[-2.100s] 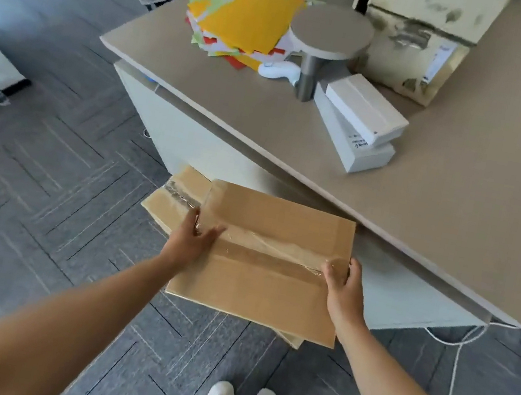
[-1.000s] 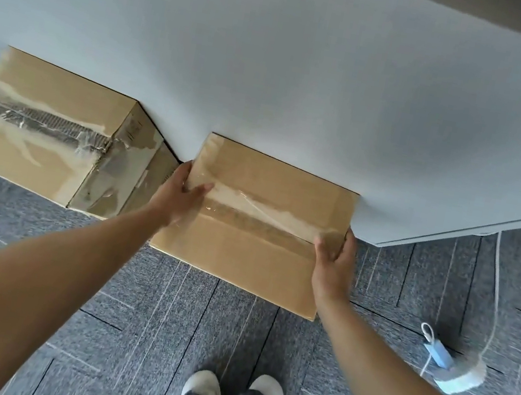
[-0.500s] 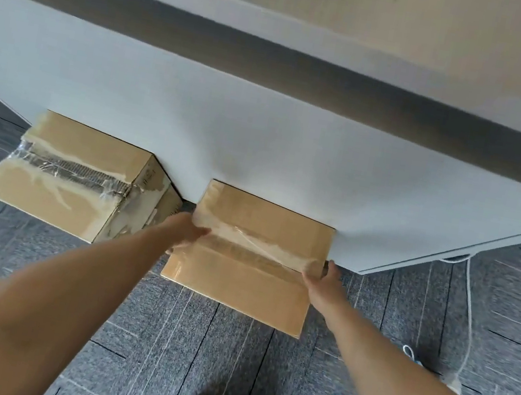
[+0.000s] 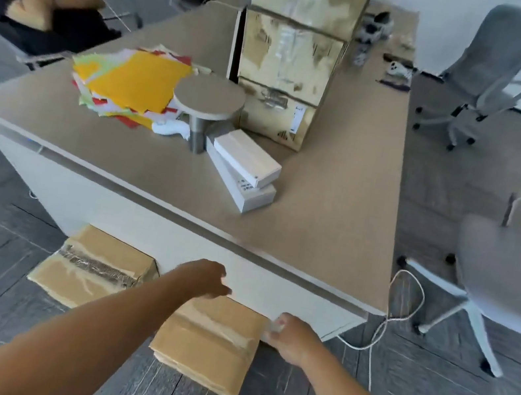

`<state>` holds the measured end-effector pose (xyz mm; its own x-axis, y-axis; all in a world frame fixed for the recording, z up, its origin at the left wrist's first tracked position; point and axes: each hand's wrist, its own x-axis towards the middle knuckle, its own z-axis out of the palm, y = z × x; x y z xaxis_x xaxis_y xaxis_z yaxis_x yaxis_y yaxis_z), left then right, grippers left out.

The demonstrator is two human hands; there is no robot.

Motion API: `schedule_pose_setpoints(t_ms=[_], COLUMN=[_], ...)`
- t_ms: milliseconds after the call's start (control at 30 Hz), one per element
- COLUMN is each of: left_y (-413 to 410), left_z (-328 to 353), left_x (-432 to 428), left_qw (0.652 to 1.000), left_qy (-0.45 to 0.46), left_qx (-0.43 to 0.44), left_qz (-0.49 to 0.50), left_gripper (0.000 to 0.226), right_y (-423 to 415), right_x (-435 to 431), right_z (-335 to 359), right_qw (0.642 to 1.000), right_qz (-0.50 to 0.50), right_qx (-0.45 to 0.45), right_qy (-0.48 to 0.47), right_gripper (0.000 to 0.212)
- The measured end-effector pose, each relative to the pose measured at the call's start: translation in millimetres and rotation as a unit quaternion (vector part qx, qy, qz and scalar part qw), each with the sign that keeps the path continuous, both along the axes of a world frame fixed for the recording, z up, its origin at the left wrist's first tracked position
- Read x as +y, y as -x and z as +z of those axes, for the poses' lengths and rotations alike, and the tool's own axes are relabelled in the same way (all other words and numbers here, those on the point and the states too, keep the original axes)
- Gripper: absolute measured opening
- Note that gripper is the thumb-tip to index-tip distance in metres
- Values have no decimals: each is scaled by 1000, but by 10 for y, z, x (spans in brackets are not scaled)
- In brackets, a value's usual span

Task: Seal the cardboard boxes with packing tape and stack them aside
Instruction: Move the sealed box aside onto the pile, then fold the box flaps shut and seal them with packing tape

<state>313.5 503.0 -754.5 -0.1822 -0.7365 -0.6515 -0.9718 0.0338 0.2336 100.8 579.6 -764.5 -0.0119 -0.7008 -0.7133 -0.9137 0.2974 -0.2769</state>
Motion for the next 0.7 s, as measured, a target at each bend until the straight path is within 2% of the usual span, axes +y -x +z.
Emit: schedule_pose_setpoints(t_ms=[100,167,367,533,700], left_y=[165,308,796,1472,2154], left_z=[790,1207,1975,2698,3393], left_x=[-22,-90,-551,-935,-1480], left_qw=[998,995,990,992,992], left_qy=[25,24,33,43,94], left_qx=[-13,-21,-42,-29,-18], left_qz=[-56,-92,-130,-113,-80], left_gripper=[62,61,59,52,52], right_y=[145,297,888,1619,2363], right_x=[-20,-123,-622,-1132,-1819], right_z=[776,1180,1956,2583,3384], right_qw=[994,990,982,972,961], right_qz=[97,125,154,206,224], right_qx=[53,71,75,77,70], right_qy=[-5,0,74,87,146], right_gripper=[54,59,59,57,50])
